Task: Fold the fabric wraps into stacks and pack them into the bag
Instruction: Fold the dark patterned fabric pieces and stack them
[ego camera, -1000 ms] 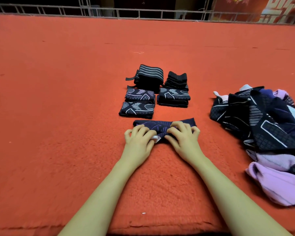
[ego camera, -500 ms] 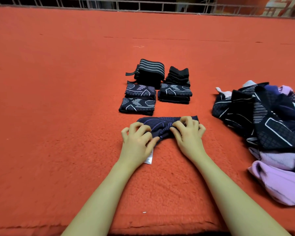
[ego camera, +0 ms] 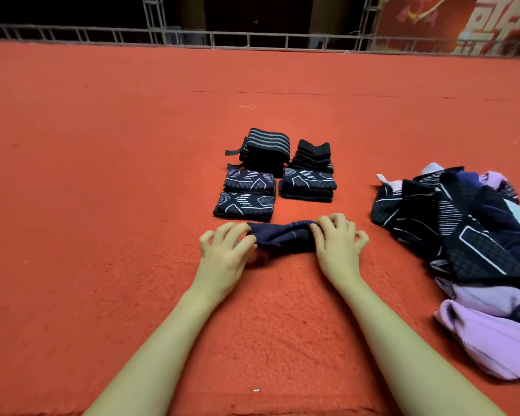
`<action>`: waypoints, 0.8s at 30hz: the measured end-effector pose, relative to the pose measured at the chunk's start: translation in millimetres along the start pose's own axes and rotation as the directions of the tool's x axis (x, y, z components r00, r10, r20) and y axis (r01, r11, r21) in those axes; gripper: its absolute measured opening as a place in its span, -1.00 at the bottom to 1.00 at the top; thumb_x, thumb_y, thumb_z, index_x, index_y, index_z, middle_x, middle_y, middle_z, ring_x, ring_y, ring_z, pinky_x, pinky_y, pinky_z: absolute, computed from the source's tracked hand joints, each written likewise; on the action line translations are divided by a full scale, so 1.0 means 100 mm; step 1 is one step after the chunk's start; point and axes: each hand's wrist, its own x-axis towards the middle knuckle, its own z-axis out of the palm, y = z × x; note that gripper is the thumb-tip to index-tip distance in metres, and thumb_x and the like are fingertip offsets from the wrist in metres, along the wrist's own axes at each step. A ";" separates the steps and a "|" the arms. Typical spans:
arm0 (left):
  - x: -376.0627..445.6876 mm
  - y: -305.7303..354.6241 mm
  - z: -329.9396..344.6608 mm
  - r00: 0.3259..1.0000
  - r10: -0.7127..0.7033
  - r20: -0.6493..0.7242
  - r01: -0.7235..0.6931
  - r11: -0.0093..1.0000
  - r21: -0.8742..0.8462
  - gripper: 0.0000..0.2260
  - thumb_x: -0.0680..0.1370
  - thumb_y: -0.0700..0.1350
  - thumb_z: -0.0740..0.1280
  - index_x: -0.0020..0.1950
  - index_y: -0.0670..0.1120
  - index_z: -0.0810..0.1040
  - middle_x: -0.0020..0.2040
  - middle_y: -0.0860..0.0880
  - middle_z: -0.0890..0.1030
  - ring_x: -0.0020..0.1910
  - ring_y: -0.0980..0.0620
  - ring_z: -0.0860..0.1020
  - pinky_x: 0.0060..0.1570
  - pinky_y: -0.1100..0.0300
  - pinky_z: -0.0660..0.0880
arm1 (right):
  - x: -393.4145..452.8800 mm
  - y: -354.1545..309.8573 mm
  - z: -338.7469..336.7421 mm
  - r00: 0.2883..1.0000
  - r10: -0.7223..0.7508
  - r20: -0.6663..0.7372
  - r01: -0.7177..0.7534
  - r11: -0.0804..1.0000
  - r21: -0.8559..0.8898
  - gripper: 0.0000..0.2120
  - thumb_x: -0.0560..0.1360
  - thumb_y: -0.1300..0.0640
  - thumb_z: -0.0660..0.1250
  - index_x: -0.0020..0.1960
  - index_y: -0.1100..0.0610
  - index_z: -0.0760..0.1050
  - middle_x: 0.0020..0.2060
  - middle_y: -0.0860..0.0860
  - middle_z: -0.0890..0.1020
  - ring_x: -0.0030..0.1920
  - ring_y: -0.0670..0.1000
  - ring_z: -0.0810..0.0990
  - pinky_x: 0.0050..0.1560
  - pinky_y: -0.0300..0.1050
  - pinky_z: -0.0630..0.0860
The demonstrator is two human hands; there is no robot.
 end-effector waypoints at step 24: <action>0.49 0.28 0.23 0.798 -0.368 0.478 0.218 0.915 0.340 -0.79 0.53 -0.02 0.28 0.06 -0.08 0.60 0.07 -0.01 0.56 0.10 -0.12 0.49 0.06 0.00 0.35 | 0.04 0.28 -0.13 0.928 0.309 0.208 -0.271 0.943 -0.194 -0.53 0.56 -0.09 0.21 0.29 0.25 0.41 0.41 0.18 0.27 0.39 0.19 0.20 0.31 0.03 0.05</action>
